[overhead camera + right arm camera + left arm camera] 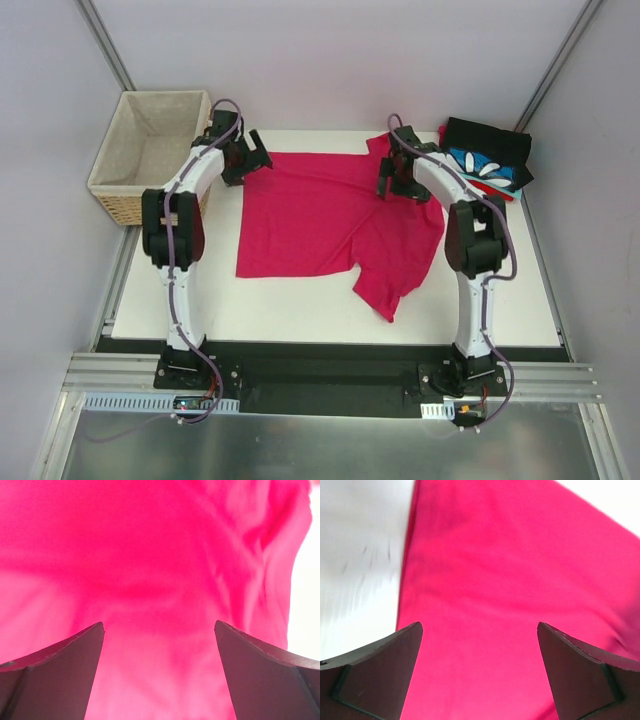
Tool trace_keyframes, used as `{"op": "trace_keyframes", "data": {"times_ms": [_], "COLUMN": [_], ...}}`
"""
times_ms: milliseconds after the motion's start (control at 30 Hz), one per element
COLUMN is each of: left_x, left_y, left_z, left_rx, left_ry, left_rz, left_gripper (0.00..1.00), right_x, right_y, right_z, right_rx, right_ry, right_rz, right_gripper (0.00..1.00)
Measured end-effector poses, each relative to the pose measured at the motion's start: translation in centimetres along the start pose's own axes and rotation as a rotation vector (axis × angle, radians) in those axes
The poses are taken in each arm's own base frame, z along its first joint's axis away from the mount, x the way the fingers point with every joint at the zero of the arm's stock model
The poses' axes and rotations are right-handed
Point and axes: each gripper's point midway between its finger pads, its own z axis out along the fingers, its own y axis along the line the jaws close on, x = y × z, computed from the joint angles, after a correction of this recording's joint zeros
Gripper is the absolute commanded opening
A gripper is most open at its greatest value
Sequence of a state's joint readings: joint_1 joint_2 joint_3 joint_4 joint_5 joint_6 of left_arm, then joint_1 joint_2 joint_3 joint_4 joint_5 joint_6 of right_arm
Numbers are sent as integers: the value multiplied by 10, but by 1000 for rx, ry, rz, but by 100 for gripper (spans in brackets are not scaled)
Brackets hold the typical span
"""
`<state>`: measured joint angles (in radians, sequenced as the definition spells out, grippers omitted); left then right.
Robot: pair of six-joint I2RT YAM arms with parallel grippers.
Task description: Fold and stack the t-shirts
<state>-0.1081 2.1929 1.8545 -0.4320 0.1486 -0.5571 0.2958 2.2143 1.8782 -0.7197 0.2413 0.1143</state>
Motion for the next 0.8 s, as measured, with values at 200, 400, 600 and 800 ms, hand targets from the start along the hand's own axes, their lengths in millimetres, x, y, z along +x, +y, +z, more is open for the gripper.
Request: {"op": "trace_keyframes", "data": {"times_ms": [200, 400, 600, 800], "left_x": [-2, 63, 132, 158], "left_y": [-47, -66, -11, 13], "left_z": [-125, -221, -213, -224], "left_rx": [125, 251, 157, 143], "left_ry": [-140, -214, -112, -104], "left_rz": [57, 142, 140, 136], "left_gripper": [99, 99, 99, 99], "right_x": [9, 81, 155, 155], "right_y": [38, 49, -7, -38], "right_z": [-115, -183, -147, -138], "right_rx": [-140, -244, -97, 83], "right_ry": [-173, -243, -140, -170], "right_rz": [-76, -162, -204, -231], "right_gripper": [97, 97, 97, 97]}}
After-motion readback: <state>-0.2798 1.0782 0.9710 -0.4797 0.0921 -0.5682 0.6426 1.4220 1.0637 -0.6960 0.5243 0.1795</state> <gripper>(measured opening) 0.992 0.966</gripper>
